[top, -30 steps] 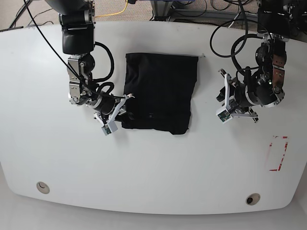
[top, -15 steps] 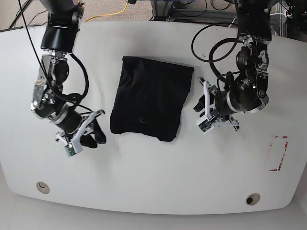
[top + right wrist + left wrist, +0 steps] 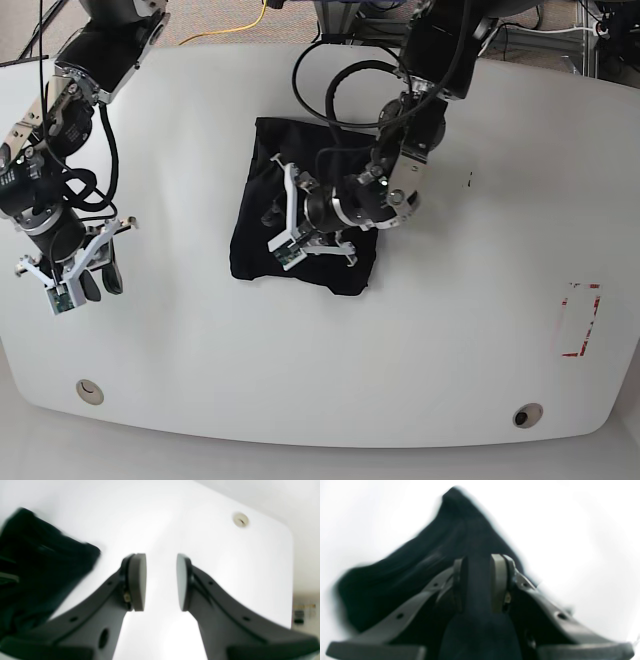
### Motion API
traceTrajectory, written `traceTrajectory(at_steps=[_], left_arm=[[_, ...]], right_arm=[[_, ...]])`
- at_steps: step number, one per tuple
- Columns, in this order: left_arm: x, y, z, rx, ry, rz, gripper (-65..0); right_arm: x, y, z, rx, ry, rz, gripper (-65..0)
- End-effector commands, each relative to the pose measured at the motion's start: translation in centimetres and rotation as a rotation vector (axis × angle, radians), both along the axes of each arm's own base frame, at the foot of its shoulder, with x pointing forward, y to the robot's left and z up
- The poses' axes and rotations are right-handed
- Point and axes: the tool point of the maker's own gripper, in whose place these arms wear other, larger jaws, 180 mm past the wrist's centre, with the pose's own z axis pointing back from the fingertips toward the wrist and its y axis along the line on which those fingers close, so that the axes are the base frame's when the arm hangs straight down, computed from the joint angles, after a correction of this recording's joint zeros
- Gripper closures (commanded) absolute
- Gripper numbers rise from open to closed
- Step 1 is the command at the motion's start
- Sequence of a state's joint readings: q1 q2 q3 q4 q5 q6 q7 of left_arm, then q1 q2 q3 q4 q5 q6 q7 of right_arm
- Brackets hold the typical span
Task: Layout the t-shirt on the table in an organized manner, then fold the t-shirt properly
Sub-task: 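Grasp the folded bundle with the left gripper and carry it toward the red-taped corner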
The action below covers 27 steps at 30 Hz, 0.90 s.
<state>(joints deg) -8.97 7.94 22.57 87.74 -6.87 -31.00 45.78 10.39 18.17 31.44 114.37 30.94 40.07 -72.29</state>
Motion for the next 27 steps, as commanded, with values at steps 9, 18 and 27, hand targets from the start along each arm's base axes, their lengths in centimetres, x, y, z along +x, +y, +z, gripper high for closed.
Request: traceTrajectory(at_steps=[9,18,27], left_arm=[[-1.1,-3.3,-5.5,-0.094,0.092,0.103,-13.9],[-2.3,0.9,-11.9,-0.005,0.233,0.167,-13.6],[-4.2,11.1,-12.9,0.128,0.239,0.138,-13.5]], right_arm=[[-2.0,-2.3,-0.8,-0.034,0.035,-0.044,-18.9],[-2.4,-1.9,-1.6,-0.021,0.052,-0.041,-18.9],[-2.3,-1.0,-2.0,0.008,0.051,-0.034,-18.9]])
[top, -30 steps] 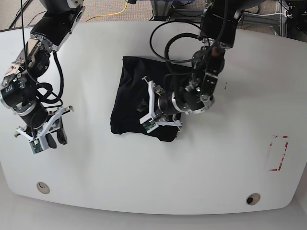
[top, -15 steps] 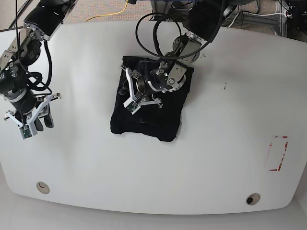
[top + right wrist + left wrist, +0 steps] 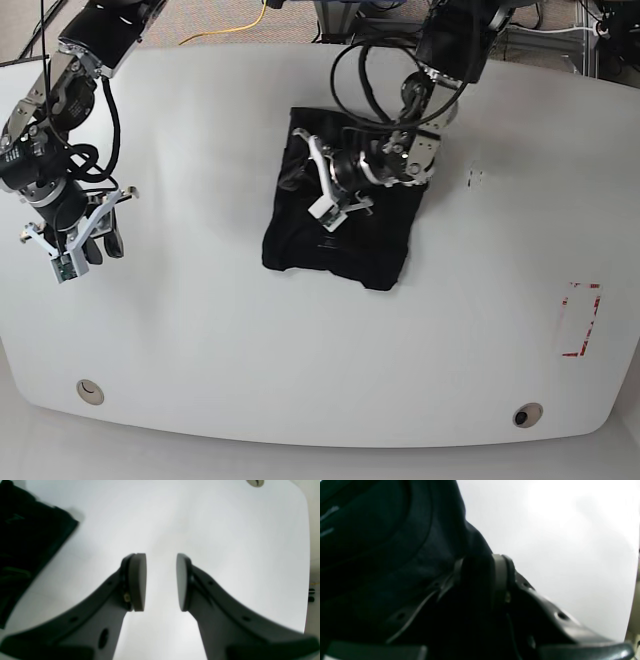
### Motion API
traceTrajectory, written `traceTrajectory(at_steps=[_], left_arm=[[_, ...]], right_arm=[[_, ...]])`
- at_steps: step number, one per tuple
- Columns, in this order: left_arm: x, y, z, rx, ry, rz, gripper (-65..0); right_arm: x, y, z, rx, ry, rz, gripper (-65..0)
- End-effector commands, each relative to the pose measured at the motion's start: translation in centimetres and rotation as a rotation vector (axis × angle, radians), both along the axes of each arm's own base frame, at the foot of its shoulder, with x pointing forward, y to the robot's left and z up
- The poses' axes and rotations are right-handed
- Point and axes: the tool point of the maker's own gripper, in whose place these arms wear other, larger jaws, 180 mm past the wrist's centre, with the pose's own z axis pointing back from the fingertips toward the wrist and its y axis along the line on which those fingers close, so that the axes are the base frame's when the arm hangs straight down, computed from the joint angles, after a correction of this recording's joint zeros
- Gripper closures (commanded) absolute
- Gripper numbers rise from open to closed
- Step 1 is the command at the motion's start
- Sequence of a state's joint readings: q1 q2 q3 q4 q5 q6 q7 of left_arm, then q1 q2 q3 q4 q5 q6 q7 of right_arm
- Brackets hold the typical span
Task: Layout the t-shirt on the table in an organized manner, then fold the t-shirt properly
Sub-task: 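Grasp the folded bundle with the left gripper and carry it toward the red-taped corner, then drop the bundle off the table edge with the left gripper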
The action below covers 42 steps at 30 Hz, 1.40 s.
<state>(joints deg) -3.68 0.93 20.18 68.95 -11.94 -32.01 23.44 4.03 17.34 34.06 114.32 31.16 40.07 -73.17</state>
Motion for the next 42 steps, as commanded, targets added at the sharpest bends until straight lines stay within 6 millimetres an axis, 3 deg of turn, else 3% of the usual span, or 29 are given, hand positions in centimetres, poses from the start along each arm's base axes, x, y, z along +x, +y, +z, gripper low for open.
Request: traceTrajectory(at_steps=[1,2,3,6,7,13,20,21,25,34,42], left_arm=[[-1.6,8.3,-3.5,0.306,0.067,-0.02,-13.5],[-1.9,9.2,-3.6,0.319,0.07,-0.022,-13.5],[-2.5,11.5,-3.5,0.354,0.067,-0.026,-13.5],[-2.9,15.6,-3.0,0.408,0.053,-0.016,-13.5],[-2.9,16.2,-3.0,0.417,0.051,-0.016,-13.5],[-3.3,25.7,-2.4,0.558,0.067,0.086,-13.6],[-3.8,34.9,-1.8,0.676,0.119,0.219,-13.6],[-3.9,35.5,-1.8,0.682,0.127,0.23,-13.6],[-5.3,40.6,-2.1,0.748,0.202,0.286,-13.6],[-7.4,45.3,-1.2,0.849,0.253,0.288,-13.5],[-9.1,47.0,-1.0,0.895,0.284,0.275,-13.5]], right_arm=[[0.7,0.0,1.7,-0.009,-0.06,0.009,-18.9],[0.7,0.0,1.7,-0.009,-0.06,0.009,-18.9],[0.7,0.0,1.7,-0.009,-0.06,0.009,-18.9],[0.7,0.0,1.7,-0.009,-0.06,0.01,-18.9],[0.6,0.0,1.6,-0.009,-0.058,0.01,-18.9],[0.5,0.0,1.4,-0.008,-0.052,0.011,-18.9],[0.5,0.0,1.4,-0.009,-0.049,0.011,-18.9],[0.5,0.0,1.4,-0.009,-0.049,0.011,-18.9],[0.5,0.0,1.4,-0.009,-0.049,0.011,-18.9],[0.5,0.0,1.4,-0.009,-0.049,0.011,-18.9],[0.4,0.0,1.4,-0.007,-0.05,0.01,-18.9]])
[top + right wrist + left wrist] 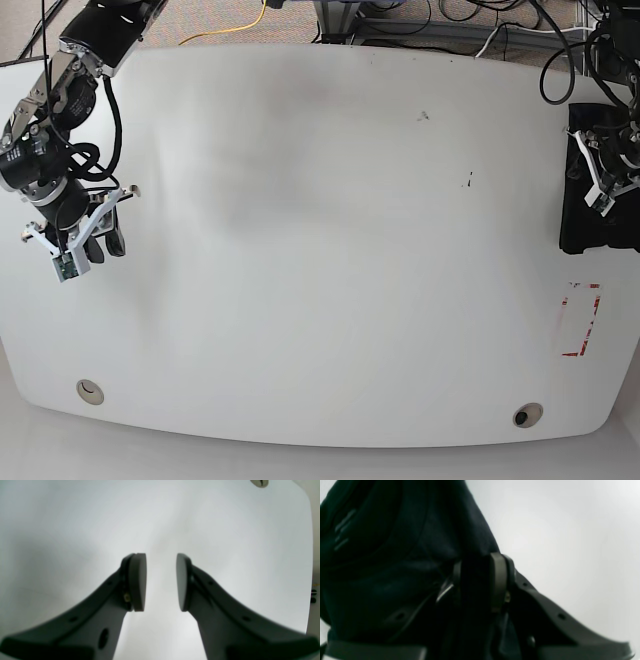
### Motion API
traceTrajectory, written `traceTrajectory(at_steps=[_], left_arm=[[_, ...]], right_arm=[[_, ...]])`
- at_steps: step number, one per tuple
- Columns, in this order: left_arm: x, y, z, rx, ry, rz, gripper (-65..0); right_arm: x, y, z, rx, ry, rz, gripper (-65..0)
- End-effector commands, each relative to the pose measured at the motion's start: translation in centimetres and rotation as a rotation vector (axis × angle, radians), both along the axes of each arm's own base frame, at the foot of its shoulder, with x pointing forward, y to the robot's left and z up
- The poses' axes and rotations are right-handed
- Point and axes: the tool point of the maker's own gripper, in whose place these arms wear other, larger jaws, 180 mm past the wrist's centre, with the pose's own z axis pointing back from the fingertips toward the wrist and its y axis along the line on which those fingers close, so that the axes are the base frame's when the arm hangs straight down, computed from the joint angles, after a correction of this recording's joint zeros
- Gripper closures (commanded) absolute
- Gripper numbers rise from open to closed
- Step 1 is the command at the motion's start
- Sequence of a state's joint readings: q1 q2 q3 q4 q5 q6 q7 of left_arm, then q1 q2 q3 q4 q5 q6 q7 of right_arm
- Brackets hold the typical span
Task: Layout the t-shirt on the table in an organized manner, then fold the t-shirt properly
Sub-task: 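Drop the bundle off the table edge with the left gripper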
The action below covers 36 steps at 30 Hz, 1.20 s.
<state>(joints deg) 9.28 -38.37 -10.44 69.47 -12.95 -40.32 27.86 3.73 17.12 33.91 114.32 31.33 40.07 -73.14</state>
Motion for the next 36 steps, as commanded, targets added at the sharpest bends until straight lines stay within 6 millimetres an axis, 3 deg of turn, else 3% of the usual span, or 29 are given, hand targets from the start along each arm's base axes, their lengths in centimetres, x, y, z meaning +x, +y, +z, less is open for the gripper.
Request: traceTrajectory(at_steps=[1,6,12,17,22,26,29,33,36], left_arm=[[-5.0,4.2,-1.7,0.198,0.227,0.009,-13.5],[-5.7,5.5,-1.1,0.208,0.22,0.046,-13.5],[-5.0,7.3,0.6,0.234,0.184,0.085,-13.5],[-0.3,6.1,5.3,0.265,0.002,0.042,-13.5],[2.6,2.1,8.2,0.228,-0.168,0.012,-13.5],[6.4,-2.3,11.6,0.171,-0.348,-0.013,-13.5],[7.7,-4.8,12.6,0.141,-0.421,-0.016,-13.5],[9.6,-8.7,14.5,0.049,-0.568,-0.024,-13.5],[9.9,-11.5,15.3,-0.043,-0.671,-0.027,-13.3]], right_arm=[[0.5,-0.3,1.6,-0.013,-0.055,0.003,-18.9],[0.5,-0.3,1.6,-0.014,-0.055,0.002,-18.9],[0.2,-0.4,1.5,-0.021,-0.049,0.002,-18.9],[0.1,-0.4,1.2,-0.023,-0.043,0.003,-18.9],[0.6,-0.1,2.0,-0.012,-0.099,0.013,-18.9],[1.3,-0.7,2.8,-0.049,-0.166,-0.01,-18.9],[1.7,-1.4,3.1,-0.102,-0.201,-0.03,-18.9],[1.9,-0.3,1.9,-0.162,-0.237,-0.007,-18.9],[1.6,0.3,1.3,-0.193,-0.274,0.007,-18.9]])
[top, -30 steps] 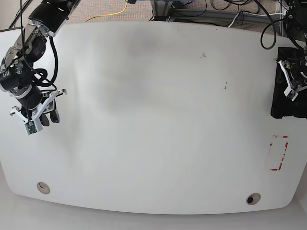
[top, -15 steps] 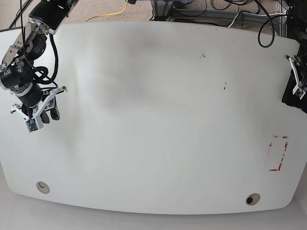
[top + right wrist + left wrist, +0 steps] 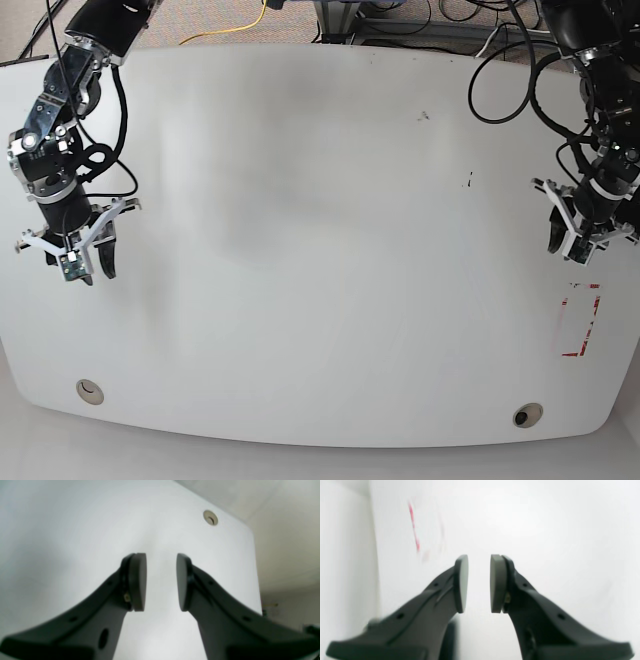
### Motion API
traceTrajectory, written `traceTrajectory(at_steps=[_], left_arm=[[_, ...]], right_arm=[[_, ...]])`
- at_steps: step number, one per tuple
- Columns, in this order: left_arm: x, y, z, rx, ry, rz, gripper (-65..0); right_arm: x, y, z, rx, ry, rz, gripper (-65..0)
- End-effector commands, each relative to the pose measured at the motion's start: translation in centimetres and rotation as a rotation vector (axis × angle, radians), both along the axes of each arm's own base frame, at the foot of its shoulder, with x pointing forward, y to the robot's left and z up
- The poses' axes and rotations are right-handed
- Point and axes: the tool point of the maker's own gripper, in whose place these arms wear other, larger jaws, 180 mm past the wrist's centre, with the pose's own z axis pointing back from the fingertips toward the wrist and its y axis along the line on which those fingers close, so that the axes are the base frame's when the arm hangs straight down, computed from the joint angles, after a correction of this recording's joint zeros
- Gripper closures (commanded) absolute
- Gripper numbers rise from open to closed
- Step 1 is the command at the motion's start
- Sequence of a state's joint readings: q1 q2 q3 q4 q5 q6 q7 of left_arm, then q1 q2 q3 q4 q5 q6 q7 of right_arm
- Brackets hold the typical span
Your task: Layout the t-shirt on the table in an organized manner, then fold the t-shirt properly
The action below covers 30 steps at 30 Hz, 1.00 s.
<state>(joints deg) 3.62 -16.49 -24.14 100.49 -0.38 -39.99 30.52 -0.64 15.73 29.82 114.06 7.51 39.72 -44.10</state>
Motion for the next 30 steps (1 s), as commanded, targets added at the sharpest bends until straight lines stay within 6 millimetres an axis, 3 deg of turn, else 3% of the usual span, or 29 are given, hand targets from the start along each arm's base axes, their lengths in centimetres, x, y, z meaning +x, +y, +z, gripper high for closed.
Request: traceTrajectory(at_steps=[1,5,13,21,30], left_arm=[[0.7,-2.7,2.2,-0.082,-0.154,-0.035,-13.3],[-0.7,-5.1,1.9,-0.168,-0.237,-0.04,-13.3],[-7.0,-8.3,-0.5,-0.263,-0.217,-0.049,-13.3],[-15.3,-10.1,-4.4,-0.297,-0.02,-0.038,-13.3],[-25.1,-10.9,-7.4,-0.327,0.234,0.026,-13.3]], right_arm=[[-0.5,0.9,-0.3,-0.02,-0.055,0.026,-18.9],[-2.2,2.4,-2.0,0.009,-0.074,0.049,-18.9],[-9.3,4.6,-6.9,0.117,0.034,0.102,-18.9],[-18.0,4.4,-9.8,0.311,0.147,-0.032,-18.7],[-25.9,5.0,-11.1,0.408,0.301,-0.093,-18.7]])
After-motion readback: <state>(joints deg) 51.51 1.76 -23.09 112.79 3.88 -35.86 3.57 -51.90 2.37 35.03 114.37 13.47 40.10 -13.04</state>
